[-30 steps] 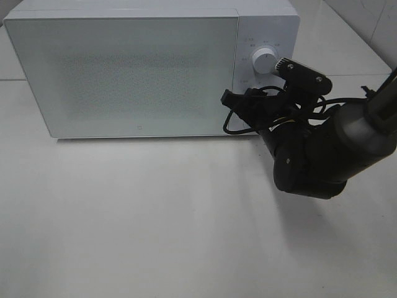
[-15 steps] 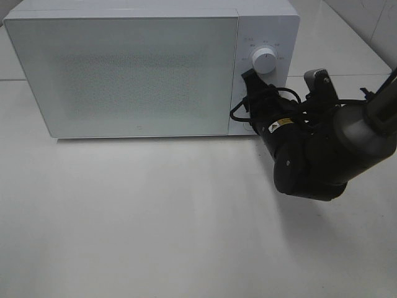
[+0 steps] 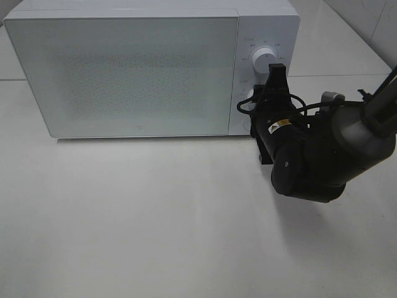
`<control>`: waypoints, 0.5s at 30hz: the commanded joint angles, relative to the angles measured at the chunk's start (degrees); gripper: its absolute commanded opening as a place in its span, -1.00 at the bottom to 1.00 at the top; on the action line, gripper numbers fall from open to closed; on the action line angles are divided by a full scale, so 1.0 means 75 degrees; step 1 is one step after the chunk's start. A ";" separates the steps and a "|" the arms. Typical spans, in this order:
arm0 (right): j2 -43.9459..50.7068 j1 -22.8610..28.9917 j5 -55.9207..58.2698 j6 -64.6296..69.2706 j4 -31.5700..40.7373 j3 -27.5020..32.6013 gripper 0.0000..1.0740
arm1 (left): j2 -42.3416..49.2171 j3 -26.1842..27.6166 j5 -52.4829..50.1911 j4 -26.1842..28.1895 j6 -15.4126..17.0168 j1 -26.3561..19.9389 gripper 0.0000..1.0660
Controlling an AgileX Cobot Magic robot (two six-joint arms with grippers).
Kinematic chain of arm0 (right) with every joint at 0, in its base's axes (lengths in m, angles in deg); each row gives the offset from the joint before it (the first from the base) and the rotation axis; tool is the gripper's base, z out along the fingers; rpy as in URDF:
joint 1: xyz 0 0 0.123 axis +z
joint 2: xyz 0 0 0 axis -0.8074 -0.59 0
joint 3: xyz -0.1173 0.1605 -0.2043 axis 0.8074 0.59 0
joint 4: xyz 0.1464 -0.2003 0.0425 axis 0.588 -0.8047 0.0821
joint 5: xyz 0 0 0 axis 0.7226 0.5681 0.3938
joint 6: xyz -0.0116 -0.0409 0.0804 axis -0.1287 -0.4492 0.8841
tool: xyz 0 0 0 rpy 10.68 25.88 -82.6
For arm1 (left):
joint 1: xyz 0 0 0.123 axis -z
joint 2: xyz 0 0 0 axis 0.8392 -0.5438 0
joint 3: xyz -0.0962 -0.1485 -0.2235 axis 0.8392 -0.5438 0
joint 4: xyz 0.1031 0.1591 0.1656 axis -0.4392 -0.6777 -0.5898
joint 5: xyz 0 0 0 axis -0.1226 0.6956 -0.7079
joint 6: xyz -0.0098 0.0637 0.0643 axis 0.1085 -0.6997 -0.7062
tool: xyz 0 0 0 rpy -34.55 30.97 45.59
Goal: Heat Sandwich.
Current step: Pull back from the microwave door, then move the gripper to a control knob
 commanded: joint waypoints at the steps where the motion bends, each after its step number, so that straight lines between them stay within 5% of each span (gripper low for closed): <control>1: 0.0084 -0.0008 -0.0879 0.0619 0.0191 -0.0084 -0.66 | 0.0122 -0.0008 -0.0107 0.0023 0.0046 -0.0023 0.83; 15: 0.0084 -0.0008 -0.1001 0.1688 0.0222 -0.0084 -0.68 | 0.0122 -0.0008 -0.0107 0.0023 0.0046 -0.0023 0.83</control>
